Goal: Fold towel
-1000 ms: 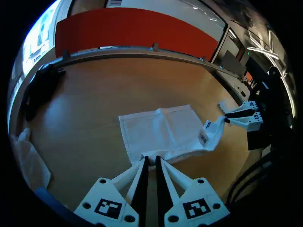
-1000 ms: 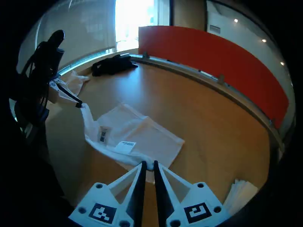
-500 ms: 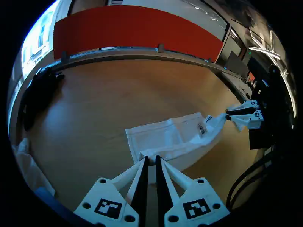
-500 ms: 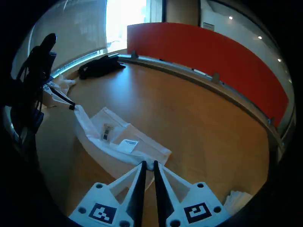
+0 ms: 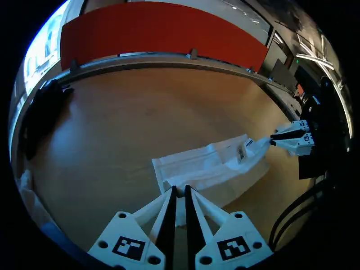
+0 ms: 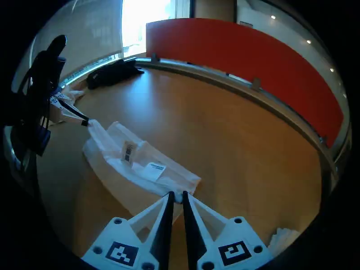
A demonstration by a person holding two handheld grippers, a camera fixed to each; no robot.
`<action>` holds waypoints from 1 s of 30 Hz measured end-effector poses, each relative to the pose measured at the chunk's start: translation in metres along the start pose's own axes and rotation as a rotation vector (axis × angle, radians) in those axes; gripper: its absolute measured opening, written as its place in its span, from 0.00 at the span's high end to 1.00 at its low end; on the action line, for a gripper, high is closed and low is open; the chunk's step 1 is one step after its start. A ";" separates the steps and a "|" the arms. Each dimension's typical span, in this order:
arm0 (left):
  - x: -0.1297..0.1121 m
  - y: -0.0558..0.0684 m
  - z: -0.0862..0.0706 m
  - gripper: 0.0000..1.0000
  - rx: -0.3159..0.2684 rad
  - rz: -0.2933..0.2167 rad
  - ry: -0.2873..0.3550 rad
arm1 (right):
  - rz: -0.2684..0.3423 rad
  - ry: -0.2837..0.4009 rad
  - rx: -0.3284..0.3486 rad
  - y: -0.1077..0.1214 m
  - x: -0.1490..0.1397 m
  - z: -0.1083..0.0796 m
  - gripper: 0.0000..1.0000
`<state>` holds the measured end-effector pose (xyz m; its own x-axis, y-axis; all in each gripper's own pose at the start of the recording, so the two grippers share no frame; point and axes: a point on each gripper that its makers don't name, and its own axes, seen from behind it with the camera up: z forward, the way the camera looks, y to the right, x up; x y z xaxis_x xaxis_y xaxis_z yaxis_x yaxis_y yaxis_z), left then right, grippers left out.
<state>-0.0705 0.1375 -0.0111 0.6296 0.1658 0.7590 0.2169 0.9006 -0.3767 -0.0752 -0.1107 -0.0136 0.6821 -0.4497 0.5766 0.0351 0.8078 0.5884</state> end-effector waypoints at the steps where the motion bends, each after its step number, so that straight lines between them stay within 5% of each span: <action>1: 0.000 -0.002 0.003 0.87 0.001 -0.006 0.000 | 0.004 -0.002 -0.002 0.002 -0.001 0.003 0.85; 11: 0.005 -0.018 0.037 0.87 0.025 -0.064 0.007 | 0.051 -0.011 -0.018 0.013 -0.004 0.035 0.85; 19: 0.006 -0.028 0.050 0.84 0.058 -0.036 -0.003 | 0.059 -0.007 -0.046 0.019 -0.001 0.042 0.75; 24: 0.005 -0.033 0.049 0.72 0.084 -0.027 -0.011 | 0.062 0.006 -0.066 0.023 0.003 0.040 0.50; 30: 0.007 -0.039 0.042 0.28 0.093 -0.030 -0.007 | 0.064 0.025 -0.084 0.028 0.007 0.035 0.13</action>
<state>-0.1063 0.1209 0.0311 0.6184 0.1413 0.7731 0.1651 0.9384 -0.3036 -0.0955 -0.1047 0.0269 0.7028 -0.3876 0.5965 0.0512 0.8639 0.5010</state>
